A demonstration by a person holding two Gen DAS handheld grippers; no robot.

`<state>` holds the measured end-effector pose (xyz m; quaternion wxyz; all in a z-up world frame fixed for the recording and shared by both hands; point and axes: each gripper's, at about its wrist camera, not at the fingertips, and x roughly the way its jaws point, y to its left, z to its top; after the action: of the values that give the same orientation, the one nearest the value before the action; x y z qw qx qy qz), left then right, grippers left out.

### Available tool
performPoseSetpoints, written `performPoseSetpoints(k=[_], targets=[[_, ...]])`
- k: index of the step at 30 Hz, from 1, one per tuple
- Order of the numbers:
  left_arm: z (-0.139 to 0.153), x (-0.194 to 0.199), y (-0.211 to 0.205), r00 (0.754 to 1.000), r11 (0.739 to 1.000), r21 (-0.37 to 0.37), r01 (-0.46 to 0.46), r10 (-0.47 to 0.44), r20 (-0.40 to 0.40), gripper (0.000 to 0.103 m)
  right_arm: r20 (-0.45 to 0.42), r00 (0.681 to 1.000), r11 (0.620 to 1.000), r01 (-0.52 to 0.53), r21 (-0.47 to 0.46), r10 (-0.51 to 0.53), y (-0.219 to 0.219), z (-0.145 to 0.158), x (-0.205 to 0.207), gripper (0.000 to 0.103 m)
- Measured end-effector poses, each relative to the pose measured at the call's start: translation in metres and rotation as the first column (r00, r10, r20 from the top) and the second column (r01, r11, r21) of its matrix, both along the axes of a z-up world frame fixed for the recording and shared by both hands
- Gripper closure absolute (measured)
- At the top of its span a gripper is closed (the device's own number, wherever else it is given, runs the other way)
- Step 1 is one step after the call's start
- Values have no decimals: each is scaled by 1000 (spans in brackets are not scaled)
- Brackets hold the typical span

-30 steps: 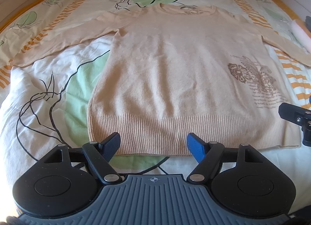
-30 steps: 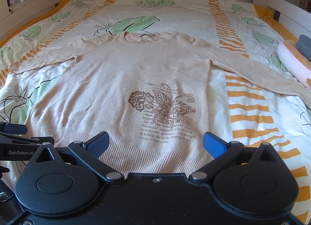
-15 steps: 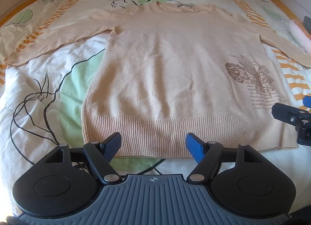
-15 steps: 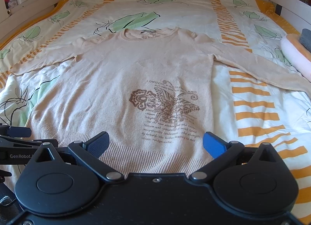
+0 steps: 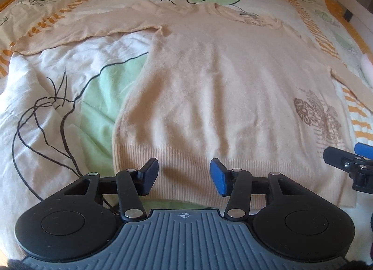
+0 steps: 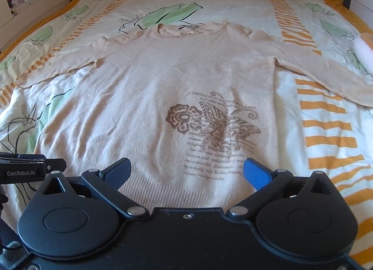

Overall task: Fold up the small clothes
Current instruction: 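Grasp the beige sweater's sleeve cuff with the left gripper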

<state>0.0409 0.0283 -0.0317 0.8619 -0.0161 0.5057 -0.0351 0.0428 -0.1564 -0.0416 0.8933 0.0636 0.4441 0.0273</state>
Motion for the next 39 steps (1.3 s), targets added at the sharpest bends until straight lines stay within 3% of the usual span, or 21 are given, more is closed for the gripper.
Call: performPoseSetpoints(k=[4,10,15,25,30,35,39], targets=[[8,19,23,997,998,4,-68,67,44,55,-8,1000,999,-12,35,13,3,0,20,1],[17,64,75,970,977,-4,-215,214,111,55,0,1000,999,-28,-32,28,16,-4,53,1],[20,111,129,936,948,14,-319,313,161,55,-2,998,997,-57,-61,57,29,-7,77,1],[4,188,231,864,869,75,-490,472,175,55,0,995,994,-98,-49,98,52,-22,119,1],[-12,208,267,831,837,25,-546,538,140,55,-3,995,993,-97,-74,97,61,-40,133,1],[-22,219,282,810,820,-11,-573,568,144,53,53,991,986,-113,-119,120,67,-51,127,0],[-29,228,289,795,809,-42,-586,584,166,46,152,981,990,-111,-89,123,58,-60,115,0]])
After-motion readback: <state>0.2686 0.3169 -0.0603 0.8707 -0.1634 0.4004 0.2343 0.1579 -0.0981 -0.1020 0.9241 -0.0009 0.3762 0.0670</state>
